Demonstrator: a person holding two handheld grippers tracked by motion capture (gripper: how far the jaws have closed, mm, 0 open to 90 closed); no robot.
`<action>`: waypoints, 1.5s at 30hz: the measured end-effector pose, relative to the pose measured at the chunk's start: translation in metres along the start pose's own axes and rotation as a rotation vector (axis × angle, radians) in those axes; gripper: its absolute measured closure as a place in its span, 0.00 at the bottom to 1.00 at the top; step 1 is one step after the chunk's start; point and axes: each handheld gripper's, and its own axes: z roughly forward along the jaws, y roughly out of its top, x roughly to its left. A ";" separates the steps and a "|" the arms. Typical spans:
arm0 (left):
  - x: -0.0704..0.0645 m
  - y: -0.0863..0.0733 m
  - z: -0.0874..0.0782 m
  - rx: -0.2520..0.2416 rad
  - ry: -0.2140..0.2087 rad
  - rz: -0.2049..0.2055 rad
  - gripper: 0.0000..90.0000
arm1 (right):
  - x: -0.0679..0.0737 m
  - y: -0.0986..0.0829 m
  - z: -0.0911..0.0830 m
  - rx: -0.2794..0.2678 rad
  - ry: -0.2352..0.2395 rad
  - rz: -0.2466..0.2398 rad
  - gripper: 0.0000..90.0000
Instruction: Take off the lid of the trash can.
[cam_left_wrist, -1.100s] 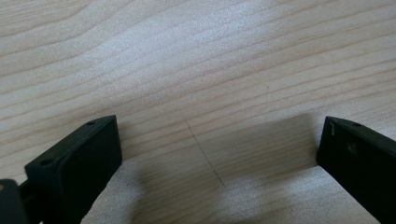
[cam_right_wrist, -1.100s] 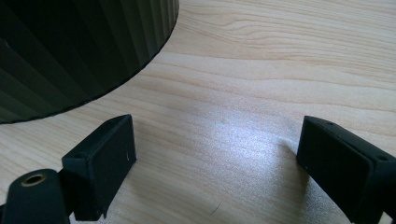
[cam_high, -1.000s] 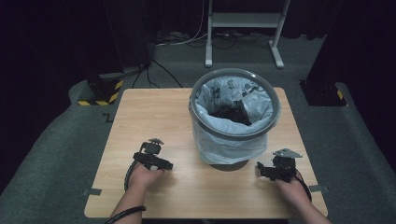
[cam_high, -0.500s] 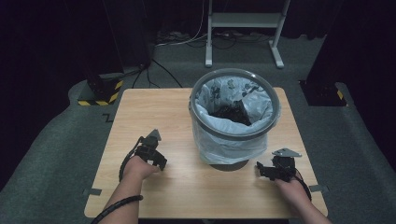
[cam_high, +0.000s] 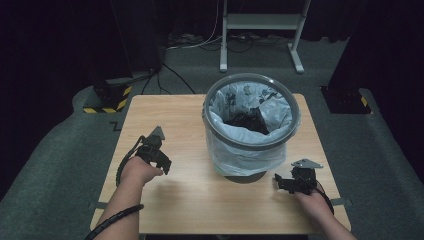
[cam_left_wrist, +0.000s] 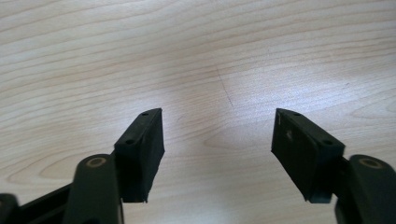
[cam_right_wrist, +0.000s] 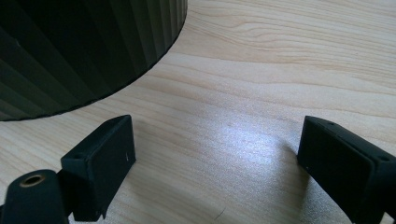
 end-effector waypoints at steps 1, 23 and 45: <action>0.000 0.000 -0.003 0.003 0.006 0.002 0.40 | 0.000 0.000 0.000 -0.001 0.000 0.000 0.12; -0.014 0.009 -0.077 -0.005 0.053 -0.028 0.43 | 0.001 0.000 0.000 0.001 0.006 0.000 0.12; -0.049 0.029 -0.151 -0.041 0.014 -0.024 0.50 | 0.001 0.000 0.000 0.002 0.012 -0.005 0.12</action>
